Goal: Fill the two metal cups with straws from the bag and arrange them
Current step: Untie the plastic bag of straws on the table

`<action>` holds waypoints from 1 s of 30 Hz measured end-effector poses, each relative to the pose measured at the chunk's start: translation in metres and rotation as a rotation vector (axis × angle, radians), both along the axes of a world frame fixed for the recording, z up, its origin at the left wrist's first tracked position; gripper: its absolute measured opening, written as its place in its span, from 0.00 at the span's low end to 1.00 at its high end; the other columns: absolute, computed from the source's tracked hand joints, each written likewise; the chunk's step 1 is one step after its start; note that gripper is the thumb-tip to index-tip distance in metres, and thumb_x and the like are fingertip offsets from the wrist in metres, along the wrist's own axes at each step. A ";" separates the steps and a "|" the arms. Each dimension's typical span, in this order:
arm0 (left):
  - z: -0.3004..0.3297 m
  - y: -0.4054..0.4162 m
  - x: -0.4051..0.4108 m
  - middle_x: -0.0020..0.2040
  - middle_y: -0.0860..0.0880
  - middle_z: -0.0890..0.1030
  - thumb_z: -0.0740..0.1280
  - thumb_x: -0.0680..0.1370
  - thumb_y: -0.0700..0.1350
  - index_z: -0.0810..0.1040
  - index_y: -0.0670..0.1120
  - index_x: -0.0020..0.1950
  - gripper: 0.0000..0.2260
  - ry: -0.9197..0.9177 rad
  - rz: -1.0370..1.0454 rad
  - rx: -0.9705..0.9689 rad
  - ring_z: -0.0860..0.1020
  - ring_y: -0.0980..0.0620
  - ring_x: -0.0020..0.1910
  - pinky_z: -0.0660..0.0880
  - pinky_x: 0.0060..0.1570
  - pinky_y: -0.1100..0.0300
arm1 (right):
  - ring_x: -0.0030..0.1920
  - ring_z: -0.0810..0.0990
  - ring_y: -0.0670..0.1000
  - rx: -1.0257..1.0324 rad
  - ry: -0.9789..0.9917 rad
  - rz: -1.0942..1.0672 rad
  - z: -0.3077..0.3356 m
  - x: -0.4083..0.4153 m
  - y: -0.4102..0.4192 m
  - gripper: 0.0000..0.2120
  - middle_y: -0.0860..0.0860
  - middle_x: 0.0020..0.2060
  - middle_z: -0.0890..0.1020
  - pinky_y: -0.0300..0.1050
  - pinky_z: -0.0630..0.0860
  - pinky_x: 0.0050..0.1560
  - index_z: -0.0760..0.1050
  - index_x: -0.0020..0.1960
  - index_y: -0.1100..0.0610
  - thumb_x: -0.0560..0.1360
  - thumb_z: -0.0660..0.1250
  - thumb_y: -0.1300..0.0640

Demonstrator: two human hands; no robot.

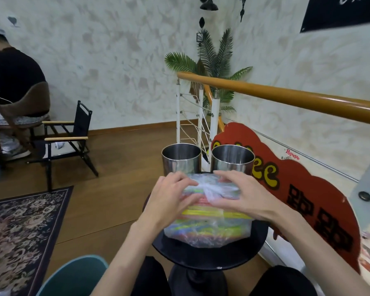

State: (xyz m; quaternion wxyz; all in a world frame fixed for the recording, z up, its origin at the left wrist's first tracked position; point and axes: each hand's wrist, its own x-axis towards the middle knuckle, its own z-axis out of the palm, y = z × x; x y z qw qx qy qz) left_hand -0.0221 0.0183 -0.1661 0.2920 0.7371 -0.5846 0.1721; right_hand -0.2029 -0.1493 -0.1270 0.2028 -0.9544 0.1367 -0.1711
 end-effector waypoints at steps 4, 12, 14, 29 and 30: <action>-0.002 -0.007 0.002 0.47 0.59 0.79 0.61 0.79 0.64 0.82 0.55 0.55 0.17 0.030 -0.003 -0.053 0.76 0.60 0.44 0.68 0.45 0.58 | 0.55 0.79 0.41 0.053 -0.348 -0.067 0.005 -0.015 -0.013 0.25 0.38 0.51 0.81 0.40 0.74 0.56 0.81 0.62 0.50 0.75 0.63 0.35; 0.003 -0.018 0.002 0.41 0.61 0.73 0.73 0.77 0.54 0.82 0.55 0.47 0.05 0.007 -0.039 -0.016 0.66 0.64 0.40 0.61 0.42 0.59 | 0.47 0.73 0.44 -0.246 -0.069 -0.014 -0.006 0.013 -0.016 0.19 0.39 0.44 0.77 0.43 0.70 0.52 0.80 0.65 0.48 0.76 0.73 0.46; 0.003 -0.015 0.006 0.41 0.60 0.75 0.73 0.76 0.54 0.80 0.56 0.45 0.05 0.004 -0.035 0.006 0.67 0.63 0.40 0.63 0.42 0.60 | 0.46 0.72 0.44 -0.237 -0.057 -0.014 -0.005 0.011 -0.019 0.17 0.39 0.42 0.75 0.43 0.69 0.50 0.81 0.63 0.47 0.75 0.74 0.46; 0.000 0.006 0.017 0.43 0.59 0.71 0.68 0.73 0.39 0.70 0.54 0.46 0.11 0.102 0.015 -0.075 0.71 0.57 0.40 0.68 0.40 0.56 | 0.37 0.74 0.43 -0.110 -0.084 -0.119 0.006 0.004 -0.031 0.08 0.45 0.35 0.76 0.42 0.69 0.39 0.79 0.39 0.51 0.75 0.74 0.51; 0.000 0.008 0.019 0.44 0.59 0.70 0.67 0.73 0.40 0.71 0.55 0.49 0.11 0.150 0.016 -0.088 0.71 0.58 0.41 0.69 0.41 0.57 | 0.39 0.74 0.44 -0.148 -0.124 -0.165 0.005 0.001 -0.032 0.07 0.45 0.38 0.75 0.45 0.71 0.42 0.78 0.40 0.51 0.76 0.73 0.53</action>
